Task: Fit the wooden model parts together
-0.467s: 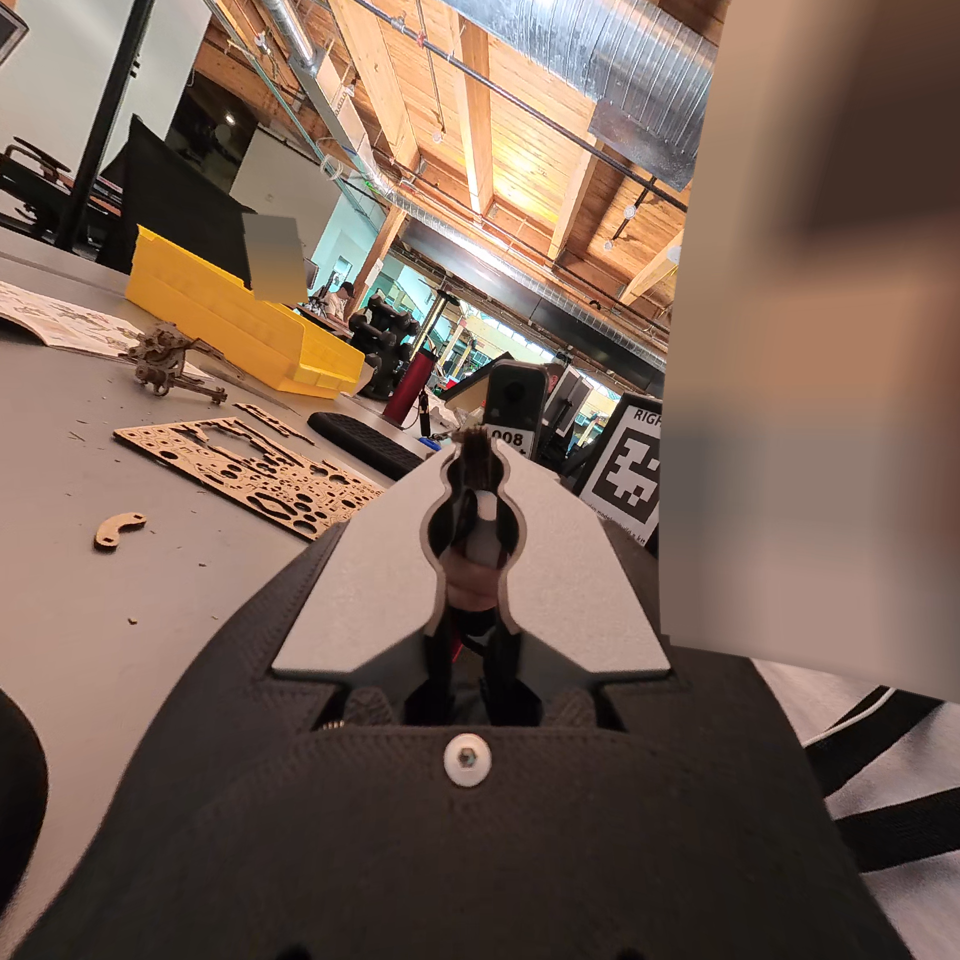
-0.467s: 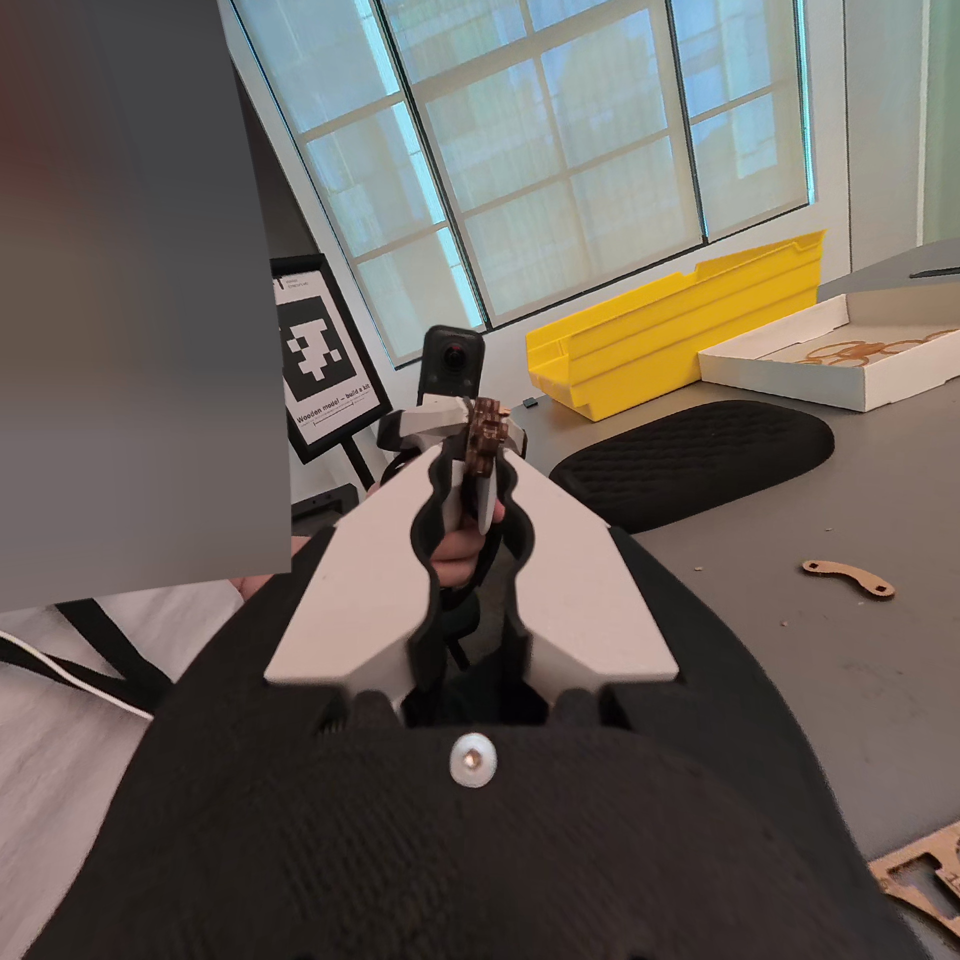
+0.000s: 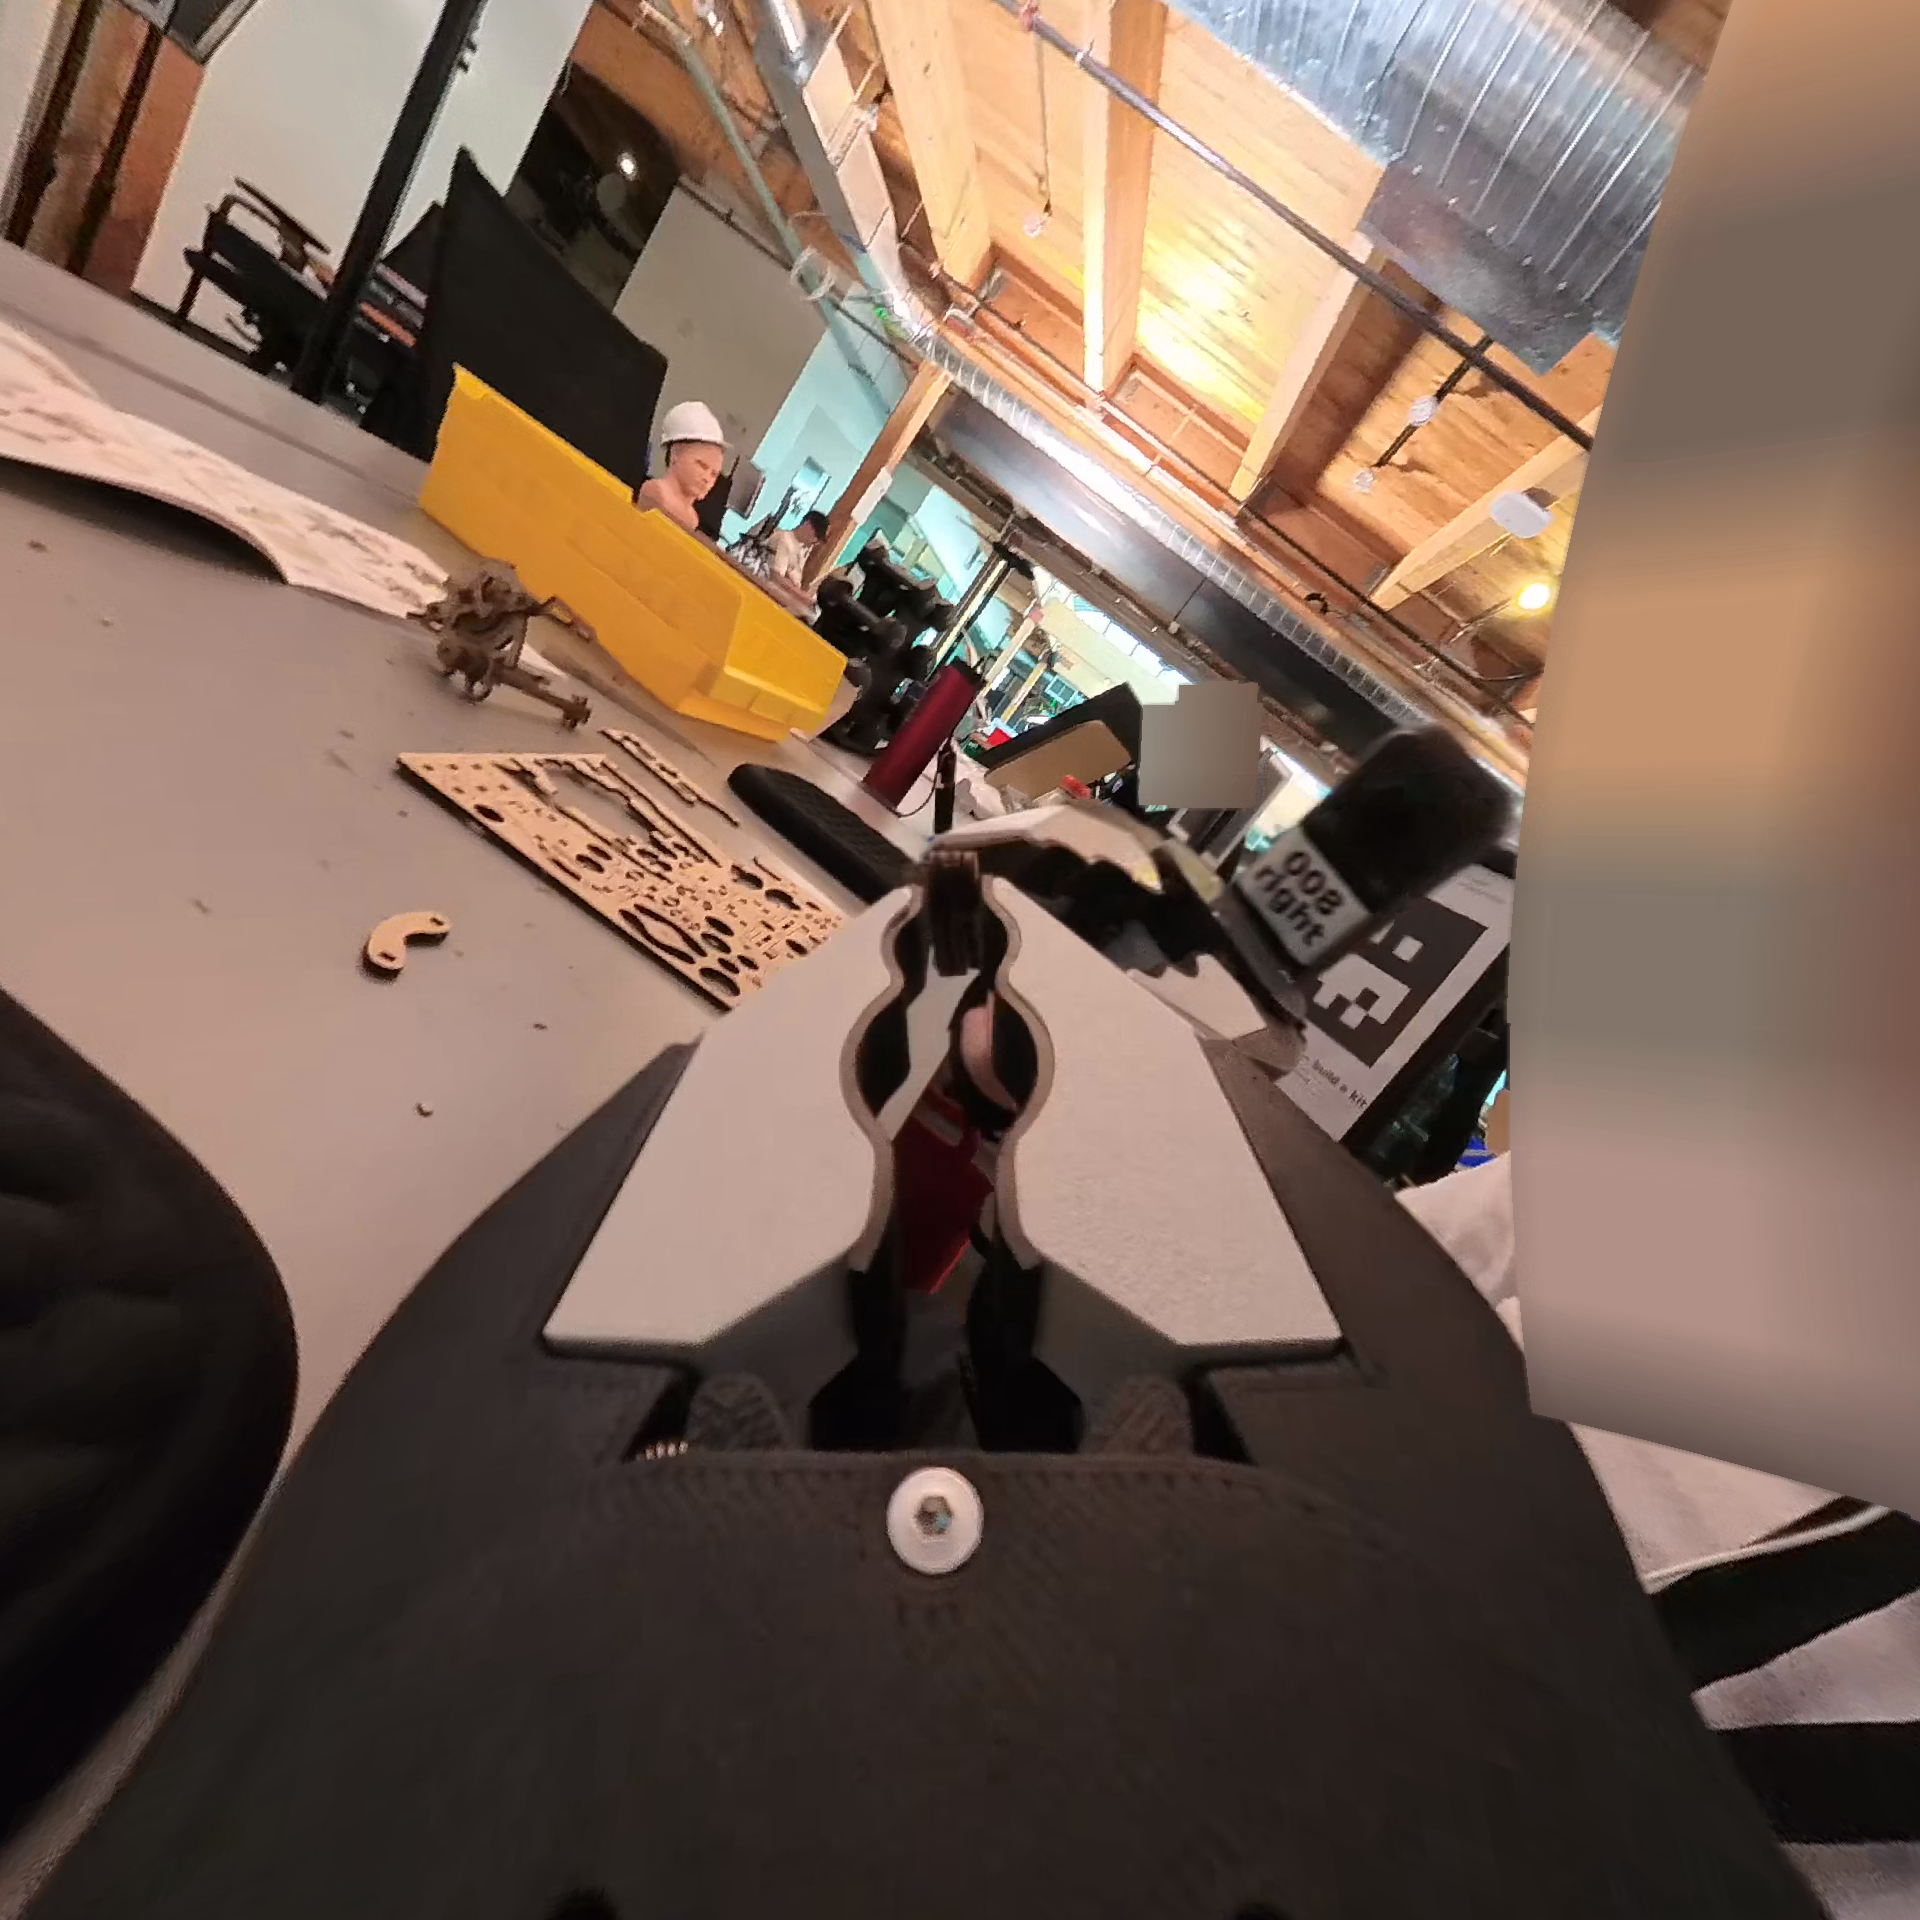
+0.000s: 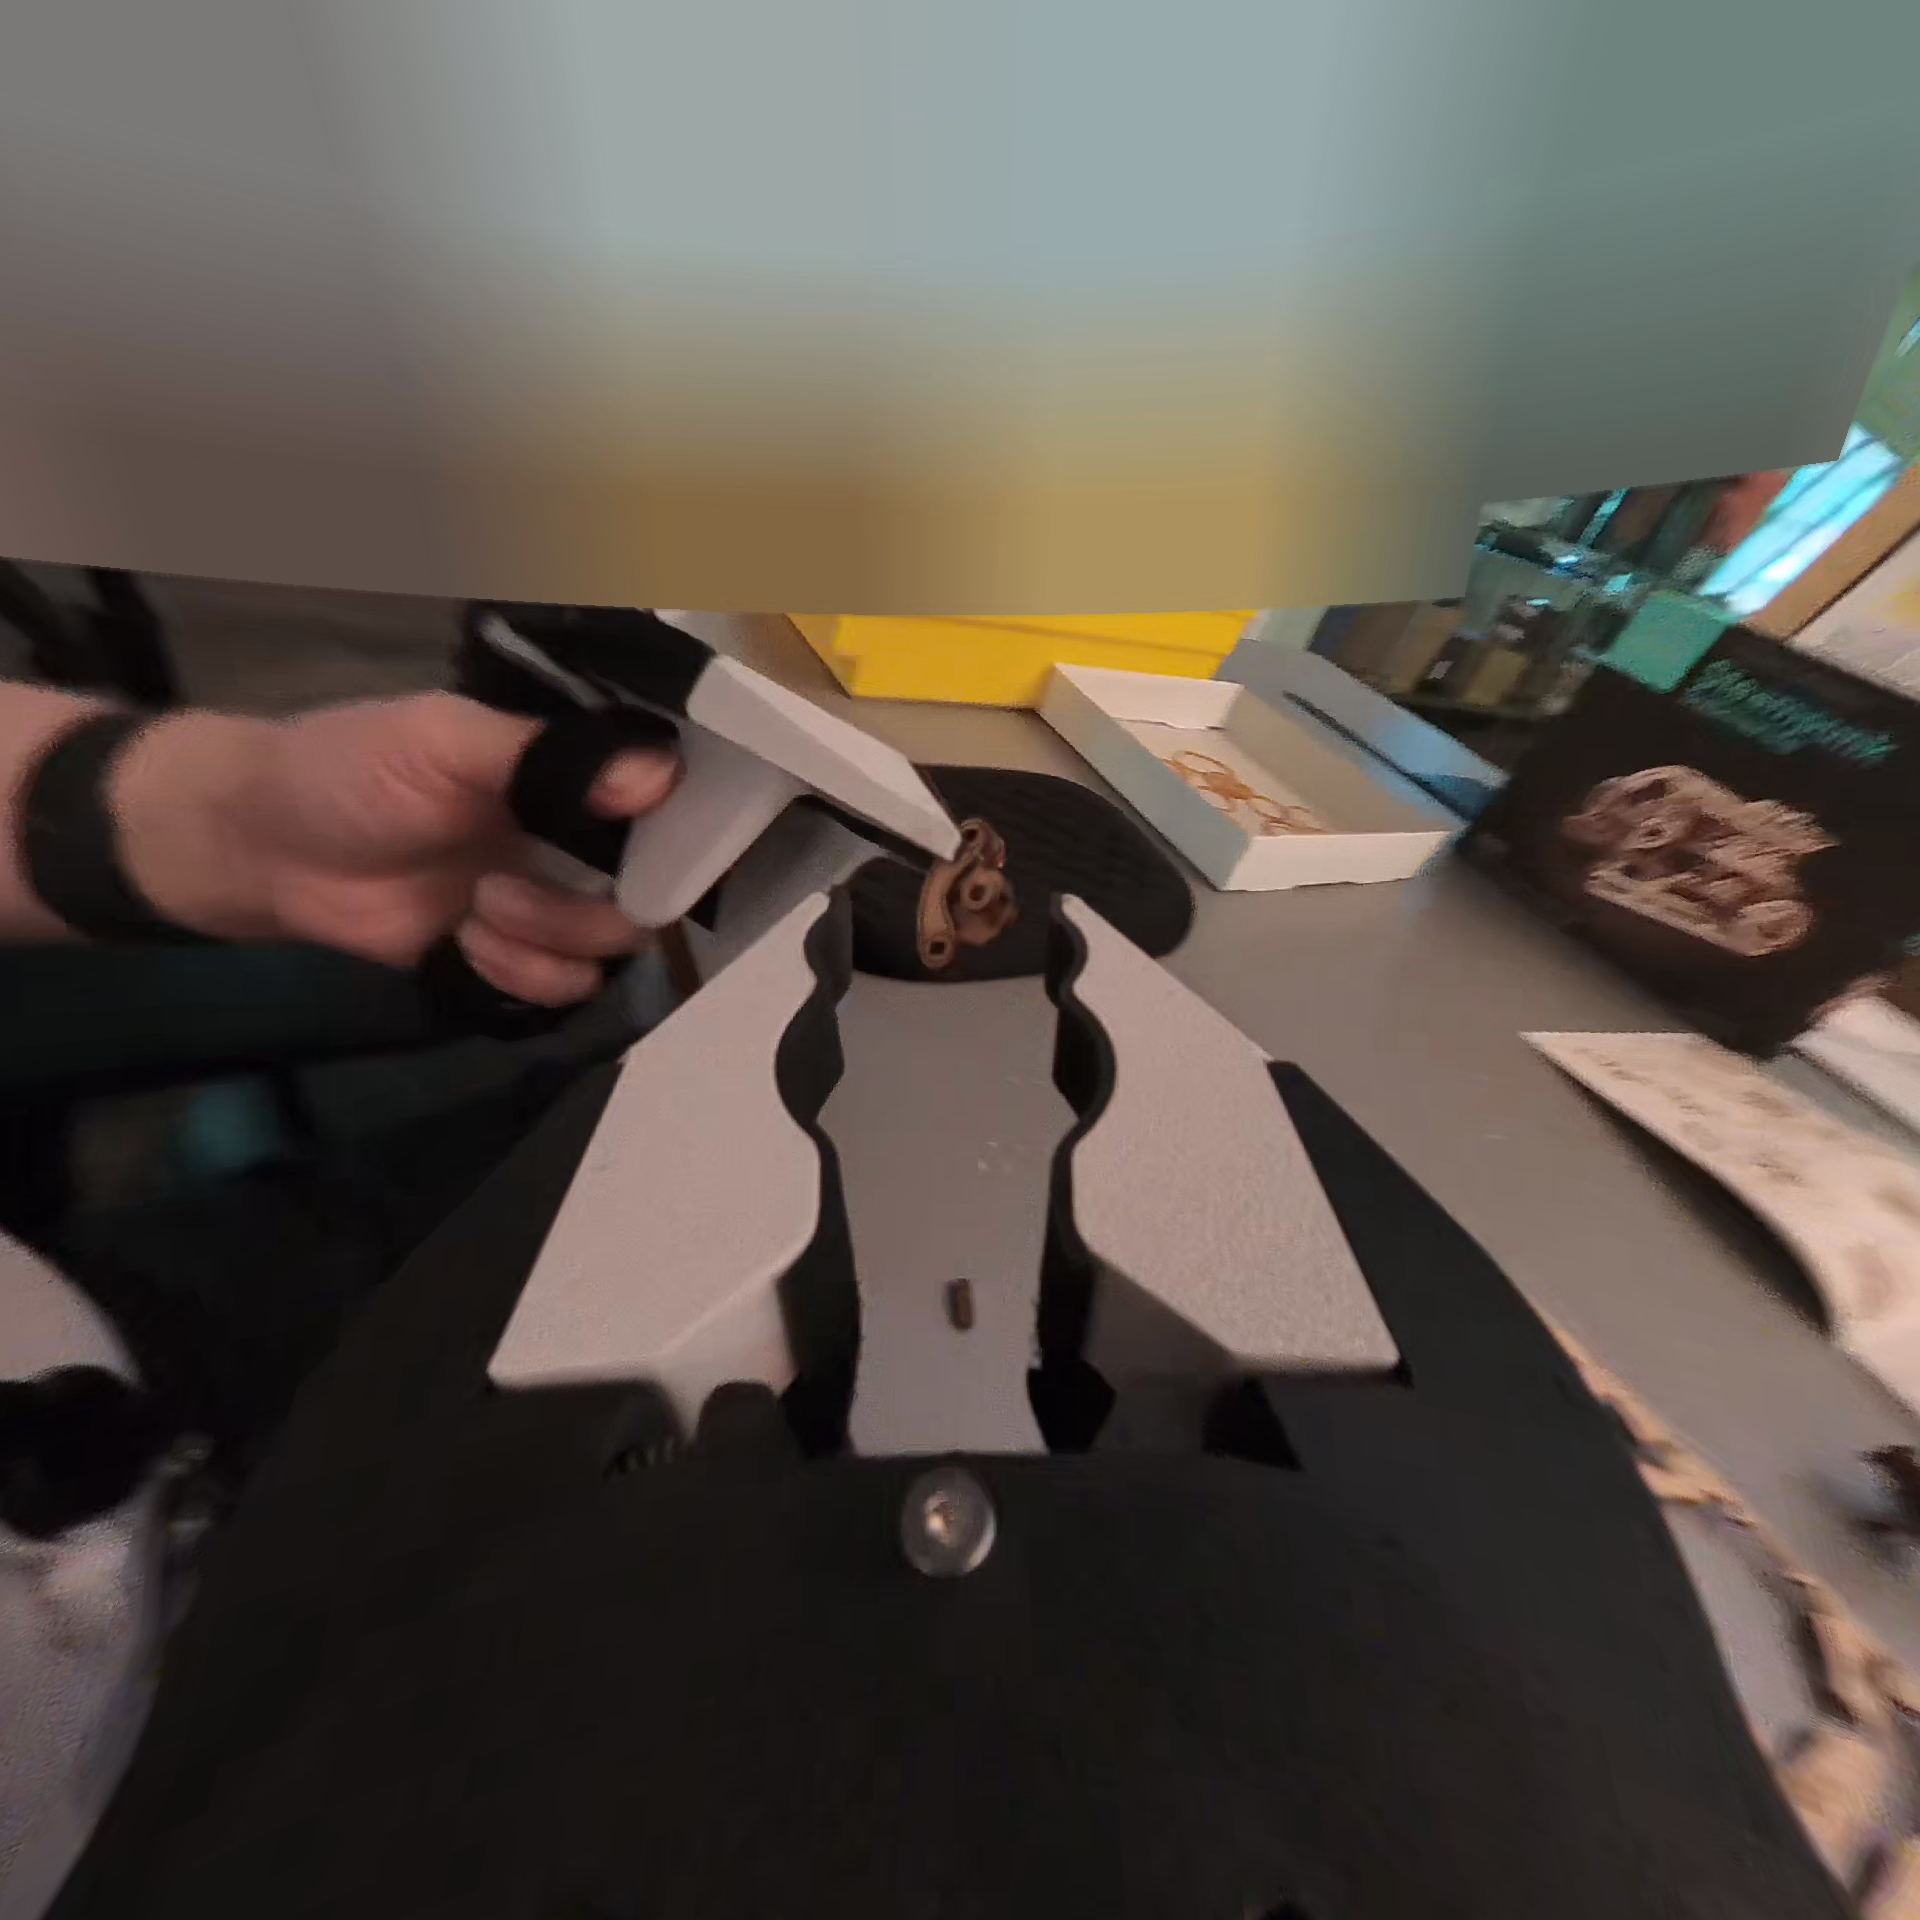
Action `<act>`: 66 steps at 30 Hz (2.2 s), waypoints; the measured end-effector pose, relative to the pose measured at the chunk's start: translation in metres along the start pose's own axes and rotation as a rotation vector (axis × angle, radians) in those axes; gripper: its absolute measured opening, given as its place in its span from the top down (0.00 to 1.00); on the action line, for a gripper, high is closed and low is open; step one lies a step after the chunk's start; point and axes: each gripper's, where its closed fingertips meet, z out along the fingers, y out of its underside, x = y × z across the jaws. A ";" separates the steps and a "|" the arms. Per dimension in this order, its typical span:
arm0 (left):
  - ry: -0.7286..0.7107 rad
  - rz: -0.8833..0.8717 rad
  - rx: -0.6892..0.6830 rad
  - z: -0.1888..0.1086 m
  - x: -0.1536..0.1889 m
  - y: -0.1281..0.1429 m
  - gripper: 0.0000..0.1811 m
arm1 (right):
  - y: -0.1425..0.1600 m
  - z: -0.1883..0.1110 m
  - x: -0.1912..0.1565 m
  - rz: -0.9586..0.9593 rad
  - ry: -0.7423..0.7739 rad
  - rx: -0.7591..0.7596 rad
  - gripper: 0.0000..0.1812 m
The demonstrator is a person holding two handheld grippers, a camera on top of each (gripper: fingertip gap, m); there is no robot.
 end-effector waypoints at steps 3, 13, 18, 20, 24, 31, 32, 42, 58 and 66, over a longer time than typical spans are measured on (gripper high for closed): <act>-0.033 0.002 -0.034 0.002 -0.005 0.006 0.97 | 0.009 0.005 0.001 -0.127 0.045 -0.088 0.82; -0.125 0.005 -0.069 0.003 -0.016 0.011 0.97 | 0.026 0.010 0.009 -0.165 0.095 -0.216 0.90; -0.182 0.045 -0.073 0.005 -0.019 0.009 0.97 | 0.027 0.011 0.012 -0.162 0.125 -0.205 0.92; -0.192 0.062 -0.070 0.007 -0.017 0.008 0.97 | 0.025 0.009 0.013 -0.114 0.121 -0.169 0.92; -0.188 0.083 -0.067 0.009 -0.012 0.005 0.92 | 0.018 0.004 0.016 0.041 0.085 -0.088 0.92; -0.193 0.071 -0.063 0.018 -0.011 0.010 0.86 | 0.012 -0.004 0.021 0.008 0.124 -0.045 0.92; -0.181 0.071 -0.067 0.020 -0.009 0.010 0.86 | 0.011 -0.004 0.020 -0.009 0.128 -0.045 0.92; -0.123 0.107 -0.078 0.024 0.002 0.011 0.93 | 0.003 -0.005 0.014 -0.093 0.154 0.008 0.92; -0.015 0.467 -0.266 0.007 0.024 0.017 0.97 | -0.019 -0.027 -0.007 0.120 -0.322 0.036 0.86; 0.070 0.756 -0.369 0.006 0.042 0.026 0.96 | -0.040 -0.023 -0.024 0.052 -0.505 -0.056 0.87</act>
